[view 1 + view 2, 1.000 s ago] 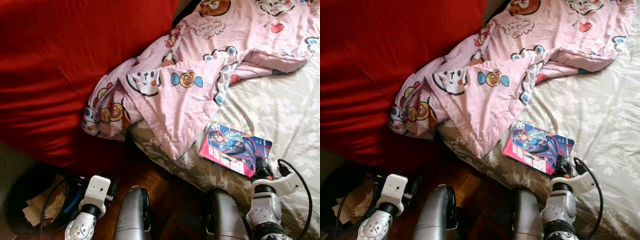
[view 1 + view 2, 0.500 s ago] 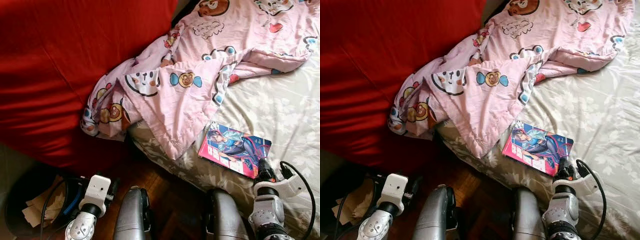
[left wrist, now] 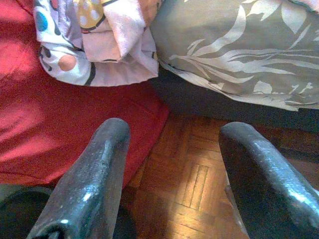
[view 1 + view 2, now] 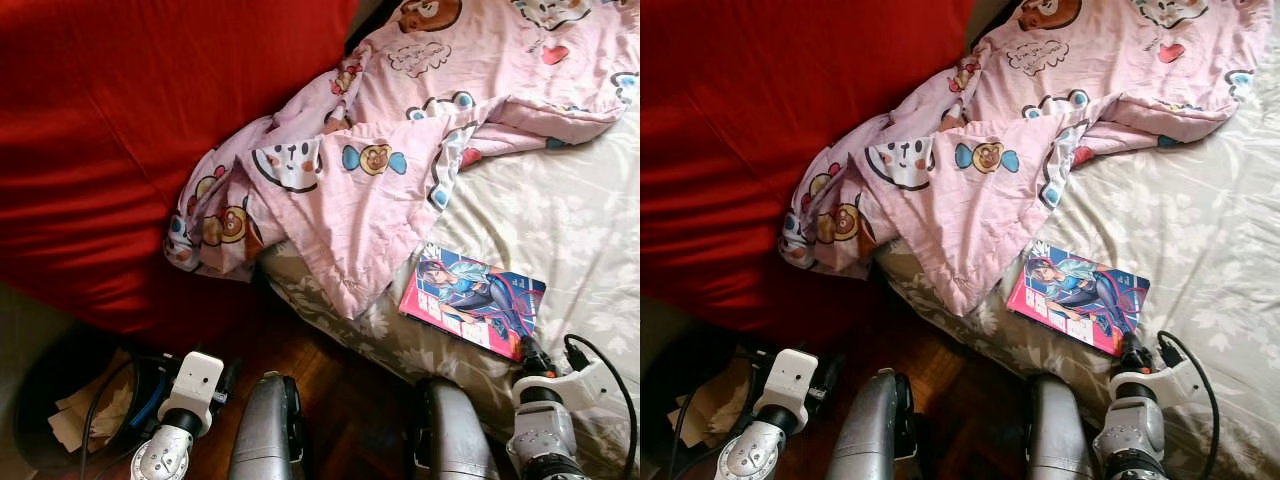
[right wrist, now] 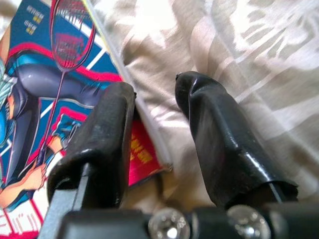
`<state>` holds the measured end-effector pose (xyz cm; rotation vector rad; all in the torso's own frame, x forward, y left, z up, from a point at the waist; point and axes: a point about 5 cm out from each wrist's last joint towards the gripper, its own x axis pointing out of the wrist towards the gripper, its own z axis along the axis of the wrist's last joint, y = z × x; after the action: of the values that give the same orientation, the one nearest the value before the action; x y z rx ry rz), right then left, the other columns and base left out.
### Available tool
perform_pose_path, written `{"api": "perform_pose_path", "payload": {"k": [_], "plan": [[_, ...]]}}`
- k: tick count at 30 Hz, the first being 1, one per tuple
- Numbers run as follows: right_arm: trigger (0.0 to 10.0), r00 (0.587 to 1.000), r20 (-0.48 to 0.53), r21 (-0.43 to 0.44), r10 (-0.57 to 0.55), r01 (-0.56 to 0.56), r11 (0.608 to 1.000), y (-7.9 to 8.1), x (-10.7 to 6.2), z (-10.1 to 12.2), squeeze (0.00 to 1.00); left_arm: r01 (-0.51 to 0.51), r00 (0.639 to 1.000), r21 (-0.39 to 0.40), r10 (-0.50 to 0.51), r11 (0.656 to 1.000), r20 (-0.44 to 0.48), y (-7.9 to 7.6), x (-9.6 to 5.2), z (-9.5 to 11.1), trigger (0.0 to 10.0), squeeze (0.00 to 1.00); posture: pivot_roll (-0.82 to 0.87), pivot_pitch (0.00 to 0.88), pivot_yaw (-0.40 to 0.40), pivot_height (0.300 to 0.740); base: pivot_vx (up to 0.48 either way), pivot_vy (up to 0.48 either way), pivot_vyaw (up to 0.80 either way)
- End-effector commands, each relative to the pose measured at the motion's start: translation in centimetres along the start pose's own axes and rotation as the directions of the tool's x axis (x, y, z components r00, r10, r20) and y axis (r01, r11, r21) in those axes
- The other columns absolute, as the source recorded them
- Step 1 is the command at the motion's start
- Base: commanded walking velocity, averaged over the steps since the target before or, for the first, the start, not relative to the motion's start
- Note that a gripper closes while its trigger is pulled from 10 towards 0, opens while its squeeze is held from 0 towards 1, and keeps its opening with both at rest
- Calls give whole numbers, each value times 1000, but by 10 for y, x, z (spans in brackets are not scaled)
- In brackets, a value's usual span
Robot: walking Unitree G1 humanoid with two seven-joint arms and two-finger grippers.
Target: Clean up the room
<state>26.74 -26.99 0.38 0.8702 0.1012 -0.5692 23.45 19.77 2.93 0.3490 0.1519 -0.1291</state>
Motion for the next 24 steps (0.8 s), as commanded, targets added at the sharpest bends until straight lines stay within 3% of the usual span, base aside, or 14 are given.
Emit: {"api": "perform_pose_path", "payload": {"k": [1,14,19,24], "plan": [[10000,996,-9,35,-91,91,995,-20,-7,-1,0,1,999,20,0,1000,-39,2,-8,-10,10000,0,25,298,160,605,0,0,0],[10000,973,69,56,-218,215,975,-59,-15,29,0,24,999,34,-23,999,-36,-2,-7,-10,10000,0,9,296,161,605,0,0,0],[10000,987,161,48,-12,5,999,-36,-10,34,0,23,999,34,-22,999,-36,-2,-6,-10,10000,0,6,293,157,605,0,0,0],[10000,979,185,41,81,-90,995,-14,-6,31,0,19,999,35,-18,999,-37,-2,-7,-10,10000,0,9,288,156,605,0,0,0]]}}
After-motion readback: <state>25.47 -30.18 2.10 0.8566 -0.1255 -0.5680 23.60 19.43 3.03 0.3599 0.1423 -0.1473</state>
